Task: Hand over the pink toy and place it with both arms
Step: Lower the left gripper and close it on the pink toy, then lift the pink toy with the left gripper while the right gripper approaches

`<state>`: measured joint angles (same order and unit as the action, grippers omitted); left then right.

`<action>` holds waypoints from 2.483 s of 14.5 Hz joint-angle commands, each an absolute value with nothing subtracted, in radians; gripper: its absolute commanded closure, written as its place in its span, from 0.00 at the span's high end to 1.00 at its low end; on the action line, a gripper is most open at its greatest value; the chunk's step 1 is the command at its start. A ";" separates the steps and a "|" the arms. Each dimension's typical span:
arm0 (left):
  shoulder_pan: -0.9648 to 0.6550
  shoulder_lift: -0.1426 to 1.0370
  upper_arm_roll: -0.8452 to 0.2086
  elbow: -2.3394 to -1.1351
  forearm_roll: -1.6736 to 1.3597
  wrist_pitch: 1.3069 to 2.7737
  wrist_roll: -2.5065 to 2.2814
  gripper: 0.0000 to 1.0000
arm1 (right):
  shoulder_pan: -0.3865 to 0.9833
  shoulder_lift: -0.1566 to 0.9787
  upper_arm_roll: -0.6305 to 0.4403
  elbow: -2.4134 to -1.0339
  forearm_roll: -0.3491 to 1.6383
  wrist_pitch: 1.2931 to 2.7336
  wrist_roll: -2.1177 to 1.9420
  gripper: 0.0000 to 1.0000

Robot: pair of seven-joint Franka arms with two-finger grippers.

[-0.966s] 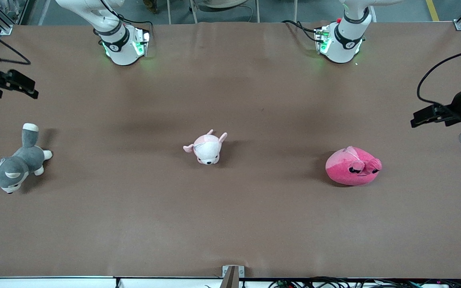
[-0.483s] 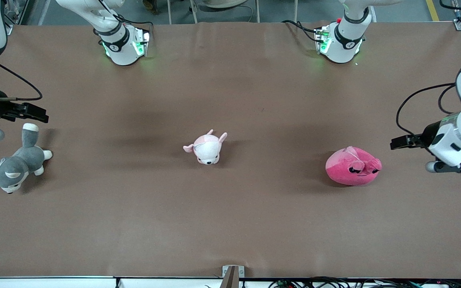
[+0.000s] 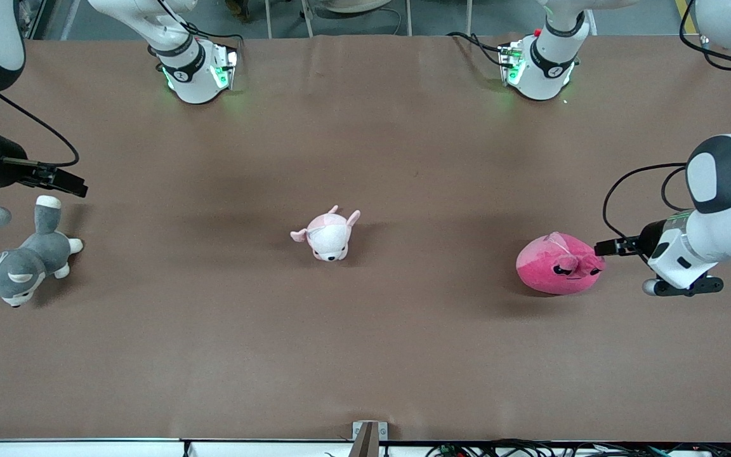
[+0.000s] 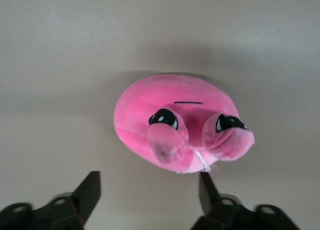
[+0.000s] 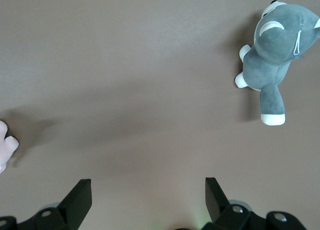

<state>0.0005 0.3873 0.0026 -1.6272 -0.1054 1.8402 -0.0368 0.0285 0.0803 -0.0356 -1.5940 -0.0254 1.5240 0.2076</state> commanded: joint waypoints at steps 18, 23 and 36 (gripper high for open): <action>-0.034 0.443 -0.005 -1.667 -0.147 2.014 -0.239 0.10 | 0.133 0.071 -0.032 -1.594 -0.020 1.503 0.658 1.00; -0.064 0.376 -0.032 -1.646 -0.147 1.979 -0.351 0.01 | 0.236 0.083 -0.032 -1.597 0.057 1.577 0.869 1.00; -0.200 0.351 -0.413 -1.318 -0.126 1.729 -0.957 0.01 | 0.580 0.144 -0.032 -1.608 0.322 1.883 1.609 1.00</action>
